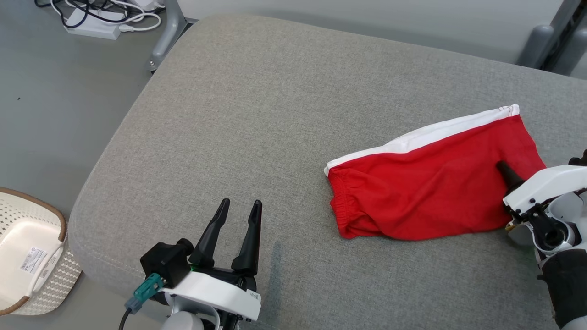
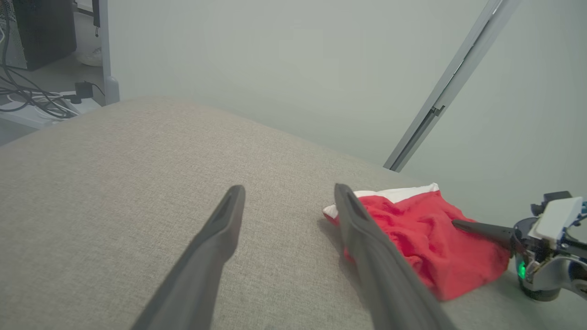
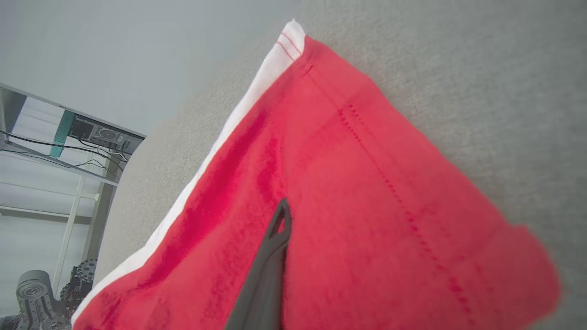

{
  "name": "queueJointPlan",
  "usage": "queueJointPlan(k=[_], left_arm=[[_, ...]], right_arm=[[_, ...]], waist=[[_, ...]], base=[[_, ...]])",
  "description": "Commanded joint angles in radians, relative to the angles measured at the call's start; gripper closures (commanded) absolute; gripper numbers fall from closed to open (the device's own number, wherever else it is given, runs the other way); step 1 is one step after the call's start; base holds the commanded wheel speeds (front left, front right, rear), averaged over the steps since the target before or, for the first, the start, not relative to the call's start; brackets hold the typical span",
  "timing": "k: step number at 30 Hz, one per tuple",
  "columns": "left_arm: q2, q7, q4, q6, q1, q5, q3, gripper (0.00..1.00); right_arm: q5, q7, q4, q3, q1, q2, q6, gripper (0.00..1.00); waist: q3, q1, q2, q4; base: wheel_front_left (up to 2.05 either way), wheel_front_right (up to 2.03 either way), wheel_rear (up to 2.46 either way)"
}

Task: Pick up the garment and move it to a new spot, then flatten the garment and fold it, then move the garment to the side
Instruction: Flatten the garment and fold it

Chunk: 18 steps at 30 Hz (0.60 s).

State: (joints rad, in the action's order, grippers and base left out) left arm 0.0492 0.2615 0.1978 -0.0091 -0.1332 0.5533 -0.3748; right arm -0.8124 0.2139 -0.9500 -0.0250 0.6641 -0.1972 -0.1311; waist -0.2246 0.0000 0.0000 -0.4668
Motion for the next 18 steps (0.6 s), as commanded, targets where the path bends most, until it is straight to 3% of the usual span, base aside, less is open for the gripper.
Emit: queueJointPlan(k=[1,8,18], left_arm=[[0.003,0.004,0.002,-0.003,-0.015,-0.009,0.003,0.00],[0.004,0.004,0.011,-0.008,-0.004,-0.020,0.019,0.00],[0.004,0.004,0.020,-0.021,0.022,-0.048,0.057,0.00]], right_arm=[[-0.015,-0.009,0.001,0.003,-0.031,0.005,0.001,1.00],[-0.076,-0.092,0.077,0.019,-0.086,0.010,0.001,1.00],[-0.106,-0.196,0.107,0.018,-0.159,0.065,0.001,1.00]], waist=[[0.005,0.0000,0.0000,0.006],[0.040,0.0000,0.0000,0.048],[0.096,0.0000,0.0000,0.147]], base=[[0.00,0.00,0.00],[0.00,0.00,0.00],[0.00,0.00,0.00]])
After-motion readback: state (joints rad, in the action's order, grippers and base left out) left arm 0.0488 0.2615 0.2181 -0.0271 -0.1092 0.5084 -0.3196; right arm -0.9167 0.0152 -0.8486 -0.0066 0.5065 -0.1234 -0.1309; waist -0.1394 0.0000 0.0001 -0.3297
